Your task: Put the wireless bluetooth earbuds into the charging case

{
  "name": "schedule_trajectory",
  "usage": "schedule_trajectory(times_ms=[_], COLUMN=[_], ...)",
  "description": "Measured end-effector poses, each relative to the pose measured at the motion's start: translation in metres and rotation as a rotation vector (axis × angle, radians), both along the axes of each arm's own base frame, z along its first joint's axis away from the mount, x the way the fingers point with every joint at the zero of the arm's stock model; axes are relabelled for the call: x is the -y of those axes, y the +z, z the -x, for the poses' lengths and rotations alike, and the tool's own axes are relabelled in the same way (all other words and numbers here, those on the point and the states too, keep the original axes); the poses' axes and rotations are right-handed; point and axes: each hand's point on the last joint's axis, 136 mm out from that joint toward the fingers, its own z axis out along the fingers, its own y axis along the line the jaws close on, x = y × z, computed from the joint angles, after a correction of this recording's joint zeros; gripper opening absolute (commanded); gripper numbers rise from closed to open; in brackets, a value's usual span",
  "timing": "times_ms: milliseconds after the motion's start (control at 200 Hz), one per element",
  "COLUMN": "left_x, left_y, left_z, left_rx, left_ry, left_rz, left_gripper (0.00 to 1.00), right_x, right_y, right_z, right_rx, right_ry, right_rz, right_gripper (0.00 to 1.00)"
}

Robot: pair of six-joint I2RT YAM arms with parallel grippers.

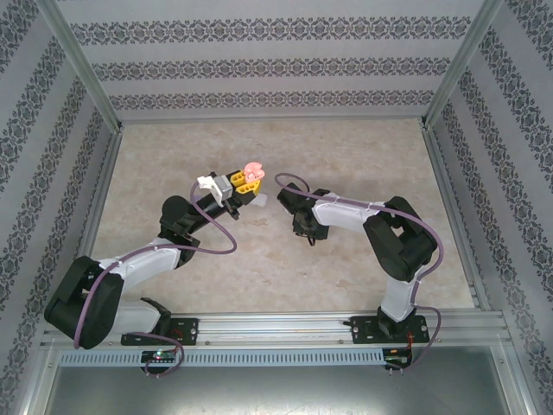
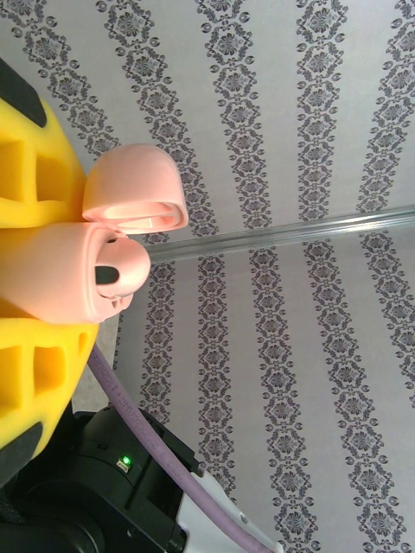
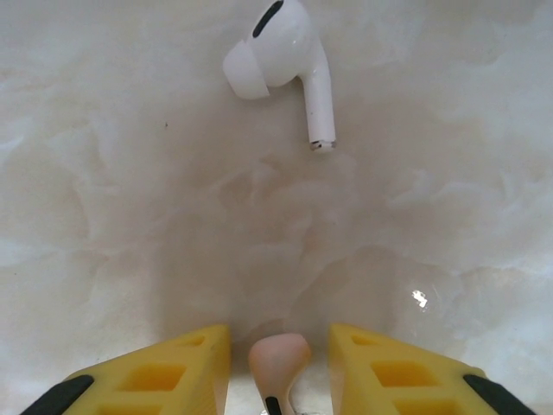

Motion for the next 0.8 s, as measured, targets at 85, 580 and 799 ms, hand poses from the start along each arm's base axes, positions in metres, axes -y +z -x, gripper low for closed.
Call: schedule_trajectory(times_ms=[85,580,799], left_x=[0.0000,0.0004,0.0003], left_y=[0.0000,-0.0019,-0.0026], left_z=[0.0000,-0.0005,-0.0004], left_rx=[0.000,-0.008,-0.013], left_ry=[0.000,-0.001,-0.001], left_rz=[0.000,-0.004,-0.007], left_gripper=[0.00,0.00,0.00], right_x=[-0.0008,-0.0005,-0.0002], right_y=[-0.0002,-0.0023,-0.0012], right_z=[-0.0003,-0.0020,-0.0023], right_rx=[0.000,0.010,0.024], right_ry=[0.005,0.035,0.054], right_rz=[-0.003,-0.055,-0.078], right_gripper=[0.32,0.26,0.20])
